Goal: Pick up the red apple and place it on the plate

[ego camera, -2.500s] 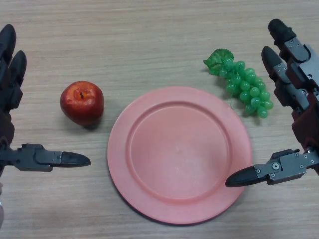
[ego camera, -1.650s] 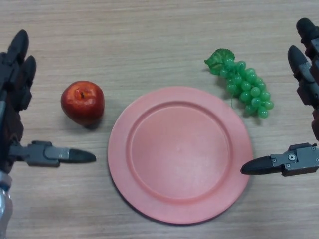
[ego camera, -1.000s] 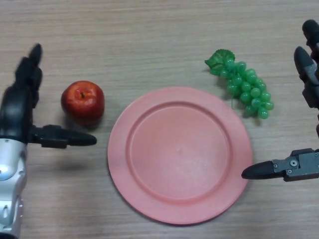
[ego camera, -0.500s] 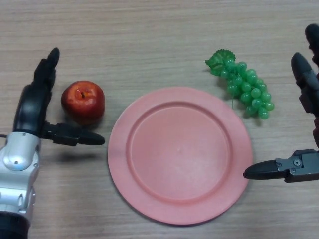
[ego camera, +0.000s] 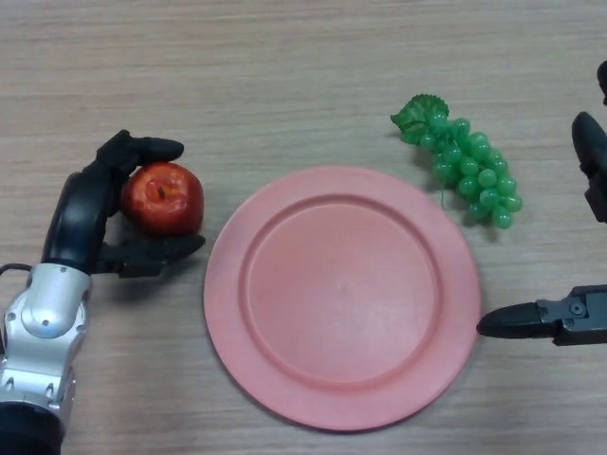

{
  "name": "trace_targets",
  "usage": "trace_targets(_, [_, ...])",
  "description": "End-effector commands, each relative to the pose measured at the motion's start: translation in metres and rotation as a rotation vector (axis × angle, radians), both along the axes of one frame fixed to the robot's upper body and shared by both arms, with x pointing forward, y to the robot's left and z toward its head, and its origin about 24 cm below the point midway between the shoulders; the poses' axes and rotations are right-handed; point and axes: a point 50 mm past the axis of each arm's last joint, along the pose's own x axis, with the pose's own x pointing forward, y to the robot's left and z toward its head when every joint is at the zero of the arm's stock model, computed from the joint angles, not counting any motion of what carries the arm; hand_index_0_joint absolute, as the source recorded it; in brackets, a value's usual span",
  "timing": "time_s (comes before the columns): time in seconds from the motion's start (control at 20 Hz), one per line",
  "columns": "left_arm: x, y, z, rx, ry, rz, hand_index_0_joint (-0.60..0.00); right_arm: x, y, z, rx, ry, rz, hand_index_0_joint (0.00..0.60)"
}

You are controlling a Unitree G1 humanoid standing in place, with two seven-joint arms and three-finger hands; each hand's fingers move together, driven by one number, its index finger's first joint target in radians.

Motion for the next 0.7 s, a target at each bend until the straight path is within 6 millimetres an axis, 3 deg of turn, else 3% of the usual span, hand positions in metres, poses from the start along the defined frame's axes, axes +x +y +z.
trace_targets(0.05, [0.0,0.02,0.042,0.027,-0.181,-0.002,-0.6,-0.007,-0.012,0.037,0.019,-0.213,-0.038,0.0])
trace_targets(0.25, [-0.017,0.016,0.068,0.011,-0.26,-0.017,-0.6,-0.003,-0.009,0.042,-0.004,-0.224,-0.016,0.0])
trace_targets(0.5, [-0.052,-0.029,0.11,-0.181,-0.346,-0.132,-0.6,-0.004,-0.007,0.049,-0.007,-0.246,0.011,0.0])
trace_targets(0.6, [-0.063,-0.048,0.116,-0.242,-0.324,-0.186,-0.6,-0.003,-0.009,0.048,0.007,-0.24,0.017,0.0])
trace_targets(0.7, [-0.075,-0.074,0.111,-0.176,-0.321,-0.255,-0.6,-0.006,-0.011,0.049,0.009,-0.248,0.021,0.0])
